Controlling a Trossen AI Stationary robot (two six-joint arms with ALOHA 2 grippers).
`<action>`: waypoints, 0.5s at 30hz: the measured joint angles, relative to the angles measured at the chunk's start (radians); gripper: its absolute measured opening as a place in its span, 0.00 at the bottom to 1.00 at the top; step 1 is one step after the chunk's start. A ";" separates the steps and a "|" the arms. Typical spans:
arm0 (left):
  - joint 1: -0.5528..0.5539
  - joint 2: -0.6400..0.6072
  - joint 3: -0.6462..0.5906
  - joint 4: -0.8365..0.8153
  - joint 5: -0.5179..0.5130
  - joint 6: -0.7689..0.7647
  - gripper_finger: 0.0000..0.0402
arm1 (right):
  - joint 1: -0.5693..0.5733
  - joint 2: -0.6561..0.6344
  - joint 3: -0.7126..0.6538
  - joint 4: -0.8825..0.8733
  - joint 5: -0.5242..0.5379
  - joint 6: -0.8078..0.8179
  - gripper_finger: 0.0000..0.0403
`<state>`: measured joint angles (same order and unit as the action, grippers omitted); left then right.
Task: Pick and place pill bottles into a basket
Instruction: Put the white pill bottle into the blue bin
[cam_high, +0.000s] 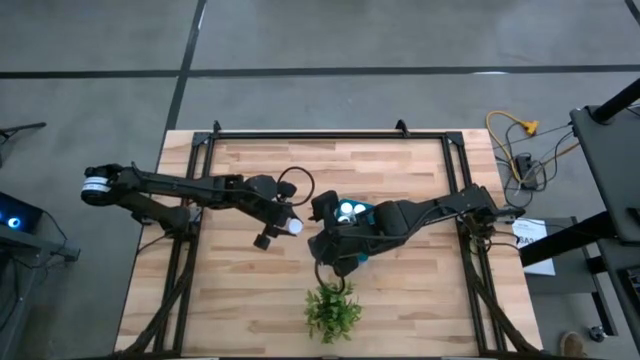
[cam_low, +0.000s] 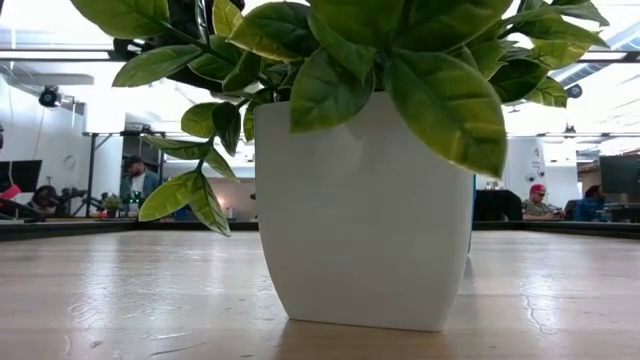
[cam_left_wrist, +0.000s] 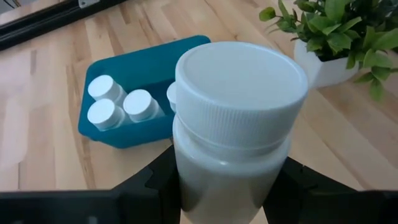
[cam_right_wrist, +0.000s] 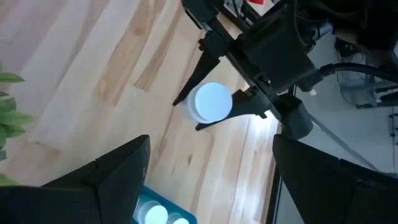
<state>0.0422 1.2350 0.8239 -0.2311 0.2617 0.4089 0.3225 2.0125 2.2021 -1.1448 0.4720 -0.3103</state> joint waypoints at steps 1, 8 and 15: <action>0.000 -0.001 0.002 0.001 0.000 0.000 0.36 | 0.000 0.000 0.000 0.000 -0.003 0.000 0.82; 0.000 -0.001 0.008 0.001 0.000 0.000 0.37 | -0.018 0.000 -0.012 0.066 -0.126 -0.005 0.82; 0.000 -0.001 0.007 0.000 0.000 0.000 0.38 | -0.042 0.000 -0.034 0.104 -0.138 -0.034 0.82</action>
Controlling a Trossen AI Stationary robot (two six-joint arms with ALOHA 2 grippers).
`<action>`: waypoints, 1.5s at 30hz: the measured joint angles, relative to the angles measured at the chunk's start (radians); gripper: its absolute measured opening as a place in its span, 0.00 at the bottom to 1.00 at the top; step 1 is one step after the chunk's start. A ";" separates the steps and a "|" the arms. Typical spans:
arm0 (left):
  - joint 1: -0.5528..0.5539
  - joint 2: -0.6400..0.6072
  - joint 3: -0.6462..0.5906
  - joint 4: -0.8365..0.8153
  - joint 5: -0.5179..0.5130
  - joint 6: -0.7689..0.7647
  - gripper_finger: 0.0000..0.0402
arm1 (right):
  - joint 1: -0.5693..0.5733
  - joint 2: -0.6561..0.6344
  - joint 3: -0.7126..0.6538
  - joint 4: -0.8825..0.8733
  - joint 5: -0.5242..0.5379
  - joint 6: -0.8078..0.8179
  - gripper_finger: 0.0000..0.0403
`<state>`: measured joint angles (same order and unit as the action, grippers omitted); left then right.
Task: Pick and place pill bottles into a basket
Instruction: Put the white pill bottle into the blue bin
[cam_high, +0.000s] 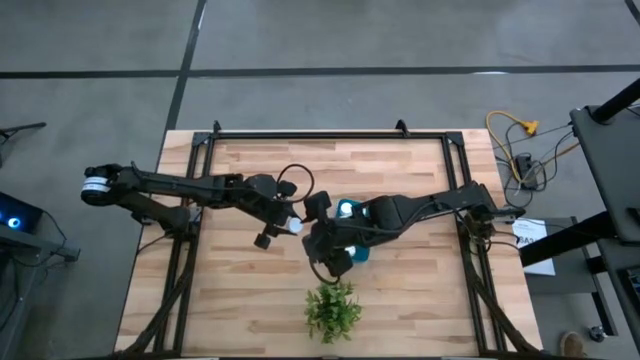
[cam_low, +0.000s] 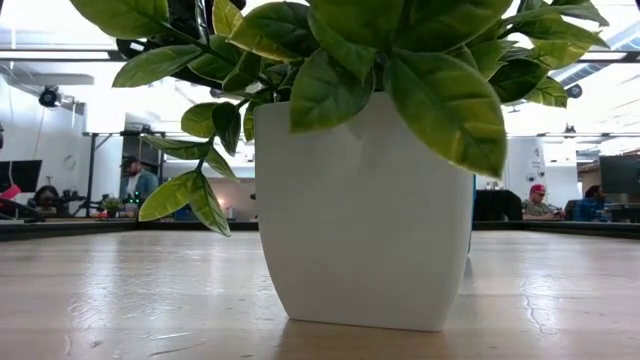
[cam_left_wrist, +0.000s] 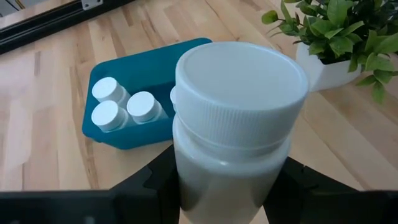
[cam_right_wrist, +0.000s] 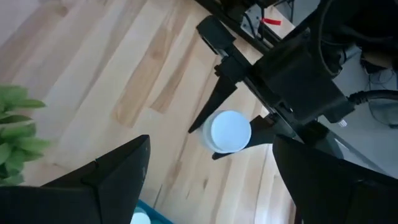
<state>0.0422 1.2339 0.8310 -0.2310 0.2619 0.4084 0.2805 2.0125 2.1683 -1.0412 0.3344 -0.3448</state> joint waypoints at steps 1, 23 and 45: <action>0.000 0.000 0.000 0.000 0.000 0.000 0.38 | -0.003 0.000 -0.006 0.008 0.000 -0.003 0.82; 0.000 0.000 0.002 -0.005 0.000 -0.002 0.38 | -0.042 0.000 -0.116 0.117 -0.006 -0.146 0.82; -0.001 0.000 0.005 -0.006 0.000 -0.008 0.38 | -0.065 0.001 -0.174 0.172 -0.032 -0.260 0.82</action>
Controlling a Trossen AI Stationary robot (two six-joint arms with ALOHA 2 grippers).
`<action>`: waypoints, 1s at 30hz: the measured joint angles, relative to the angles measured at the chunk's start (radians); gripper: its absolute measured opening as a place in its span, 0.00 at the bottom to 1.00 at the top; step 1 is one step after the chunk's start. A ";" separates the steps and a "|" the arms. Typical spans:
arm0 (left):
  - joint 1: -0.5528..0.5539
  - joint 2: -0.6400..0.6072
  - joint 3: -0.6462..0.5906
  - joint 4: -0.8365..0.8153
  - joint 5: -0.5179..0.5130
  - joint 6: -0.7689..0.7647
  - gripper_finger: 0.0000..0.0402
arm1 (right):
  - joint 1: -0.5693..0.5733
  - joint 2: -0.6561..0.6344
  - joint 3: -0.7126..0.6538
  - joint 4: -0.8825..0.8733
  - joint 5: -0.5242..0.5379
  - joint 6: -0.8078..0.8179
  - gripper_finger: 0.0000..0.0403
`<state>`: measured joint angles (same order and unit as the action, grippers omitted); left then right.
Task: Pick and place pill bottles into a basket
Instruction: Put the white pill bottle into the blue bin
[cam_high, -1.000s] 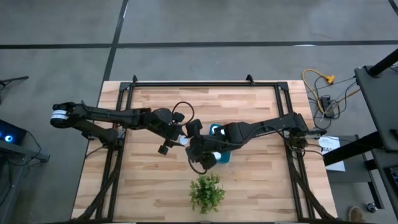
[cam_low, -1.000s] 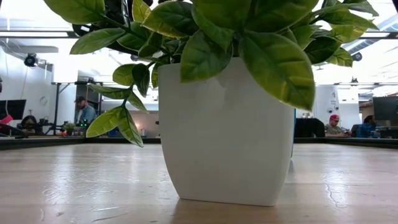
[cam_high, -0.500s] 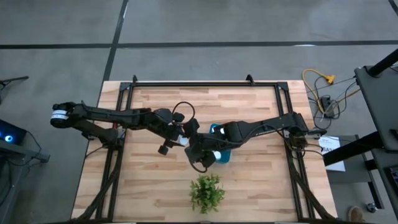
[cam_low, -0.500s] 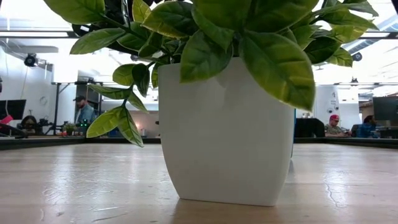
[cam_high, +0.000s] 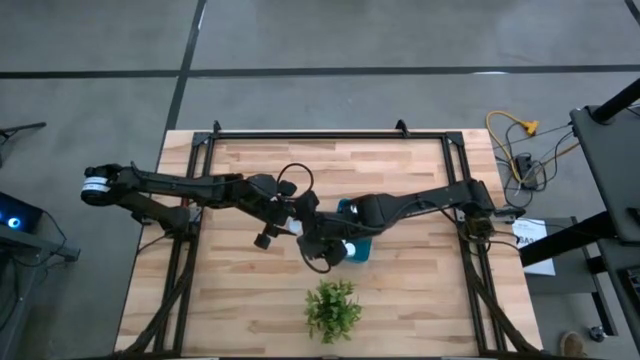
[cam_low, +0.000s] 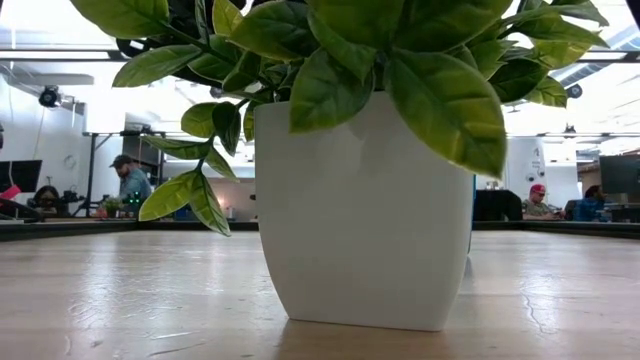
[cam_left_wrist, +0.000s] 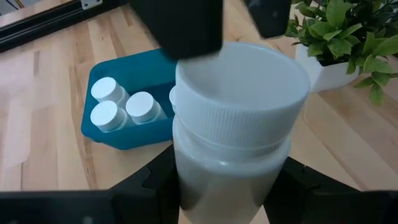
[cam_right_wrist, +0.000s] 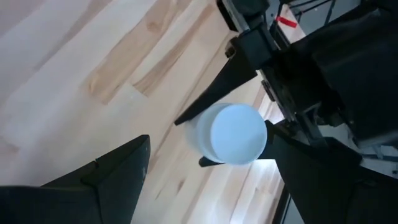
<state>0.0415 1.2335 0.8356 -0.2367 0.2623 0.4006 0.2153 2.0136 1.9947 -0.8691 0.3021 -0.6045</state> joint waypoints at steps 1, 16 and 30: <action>0.000 0.000 0.000 0.000 0.000 0.000 0.38 | -0.002 0.000 -0.006 0.010 0.000 -0.002 0.82; 0.000 0.000 0.000 0.000 0.018 0.002 0.38 | -0.022 0.000 -0.017 0.069 0.002 -0.071 0.82; 0.000 0.000 0.000 0.000 0.045 0.009 0.38 | -0.027 0.000 -0.041 0.076 -0.075 -0.117 0.82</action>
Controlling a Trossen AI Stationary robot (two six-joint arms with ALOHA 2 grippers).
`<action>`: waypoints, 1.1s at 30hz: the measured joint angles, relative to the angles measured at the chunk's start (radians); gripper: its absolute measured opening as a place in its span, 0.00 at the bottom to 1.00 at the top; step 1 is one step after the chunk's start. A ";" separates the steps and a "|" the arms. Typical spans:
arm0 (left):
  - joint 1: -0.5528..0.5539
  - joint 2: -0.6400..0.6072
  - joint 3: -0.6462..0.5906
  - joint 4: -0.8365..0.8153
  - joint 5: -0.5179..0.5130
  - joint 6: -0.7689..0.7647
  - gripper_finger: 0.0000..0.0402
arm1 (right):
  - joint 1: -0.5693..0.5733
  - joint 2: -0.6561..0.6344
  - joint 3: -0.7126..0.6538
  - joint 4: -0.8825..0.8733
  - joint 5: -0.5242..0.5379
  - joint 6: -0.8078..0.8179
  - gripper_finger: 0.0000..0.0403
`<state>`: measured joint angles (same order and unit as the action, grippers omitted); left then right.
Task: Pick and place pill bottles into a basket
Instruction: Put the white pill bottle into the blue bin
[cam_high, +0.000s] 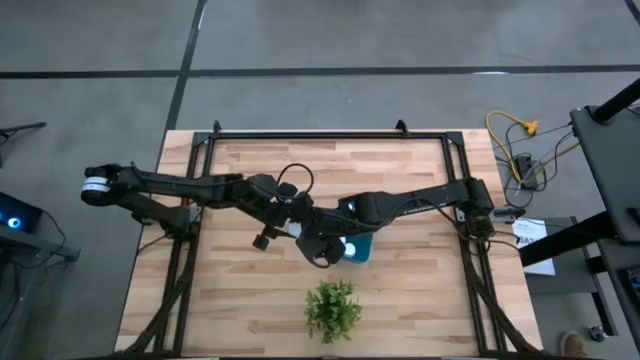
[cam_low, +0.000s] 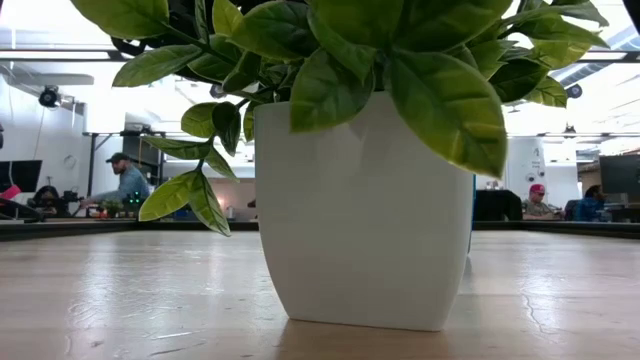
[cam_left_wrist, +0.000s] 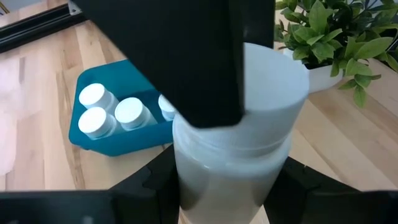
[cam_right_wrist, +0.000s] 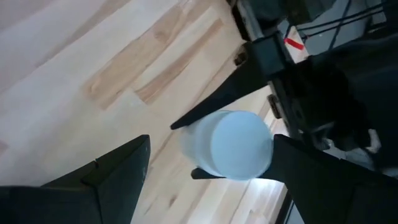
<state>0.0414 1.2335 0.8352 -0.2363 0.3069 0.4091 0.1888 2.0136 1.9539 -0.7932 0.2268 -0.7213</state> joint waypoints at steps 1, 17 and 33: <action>0.000 0.000 0.000 0.000 0.000 0.000 0.38 | -0.001 0.000 -0.005 0.002 0.000 -0.001 0.82; 0.000 0.000 -0.002 -0.011 0.004 0.000 0.38 | -0.009 0.002 0.007 0.041 -0.003 -0.034 0.81; 0.000 0.000 -0.002 -0.016 0.004 -0.001 0.38 | -0.009 0.002 0.009 0.041 -0.052 -0.011 0.58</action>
<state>0.0418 1.2339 0.8330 -0.2520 0.3107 0.4084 0.1799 2.0151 1.9626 -0.7517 0.1744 -0.7326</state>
